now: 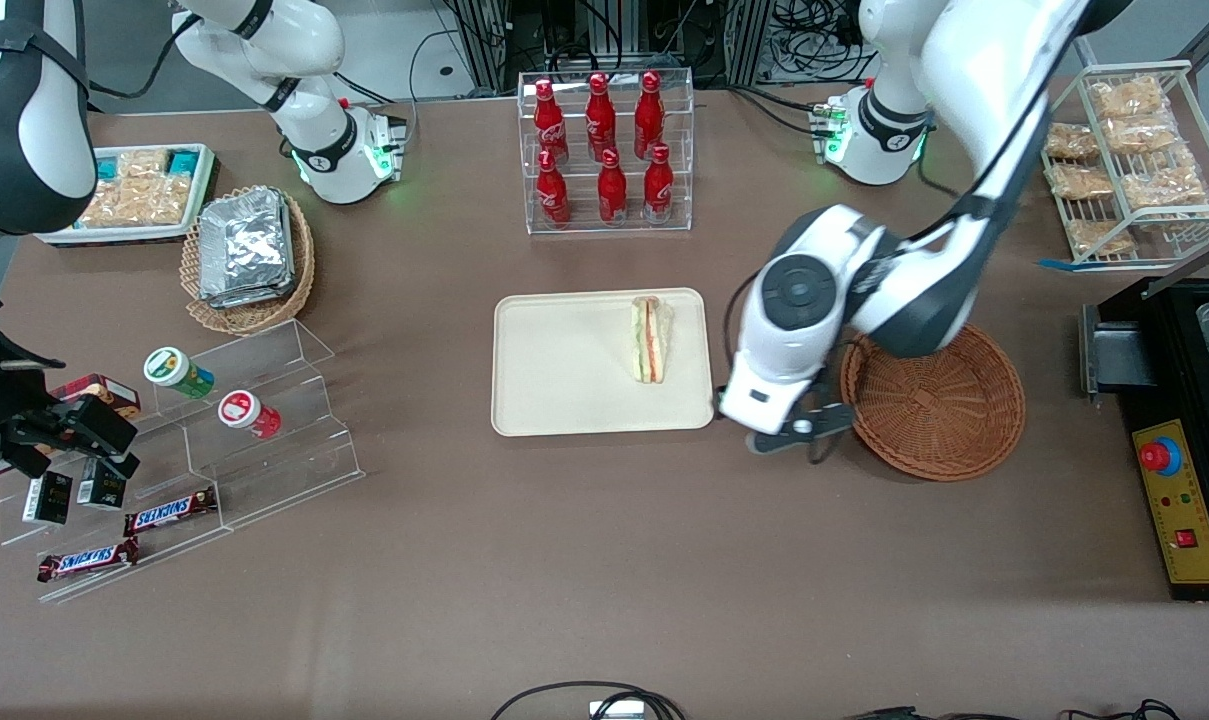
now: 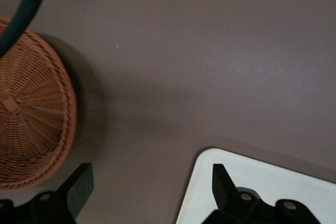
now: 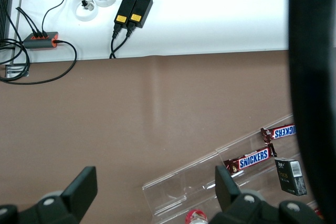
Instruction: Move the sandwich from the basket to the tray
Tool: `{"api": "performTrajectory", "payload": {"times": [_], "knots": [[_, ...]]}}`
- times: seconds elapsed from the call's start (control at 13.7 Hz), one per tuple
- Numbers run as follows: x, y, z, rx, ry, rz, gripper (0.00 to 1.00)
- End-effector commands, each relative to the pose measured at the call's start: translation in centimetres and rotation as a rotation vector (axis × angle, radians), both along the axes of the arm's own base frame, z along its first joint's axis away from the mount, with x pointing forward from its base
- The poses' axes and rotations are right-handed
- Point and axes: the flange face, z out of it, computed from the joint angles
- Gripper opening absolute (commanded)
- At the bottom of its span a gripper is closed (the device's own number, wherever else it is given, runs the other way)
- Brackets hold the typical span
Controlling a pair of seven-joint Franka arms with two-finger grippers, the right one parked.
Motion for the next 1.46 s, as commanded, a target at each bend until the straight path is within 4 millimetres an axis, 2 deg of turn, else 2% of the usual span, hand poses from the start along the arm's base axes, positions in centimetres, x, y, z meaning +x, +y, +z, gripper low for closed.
{"api": "performTrajectory", "payload": {"times": [0.0,0.07,0.22,0.44,1.02,1.17,1.39], "knots": [[0.1,2.7,2.3,0.027,-0.007,0.026,1.0],[0.6,4.4,3.1,0.031,-0.006,0.022,1.0],[0.5,6.6,5.7,-0.002,0.029,-0.027,1.0],[0.4,12.3,9.3,-0.022,0.075,-0.072,1.0],[-3.2,23.5,18.8,-0.122,0.124,-0.296,1.0],[-4.3,25.0,20.6,-0.118,0.122,-0.324,1.0],[-4.9,26.1,23.1,-0.124,0.135,-0.415,1.0]]}}
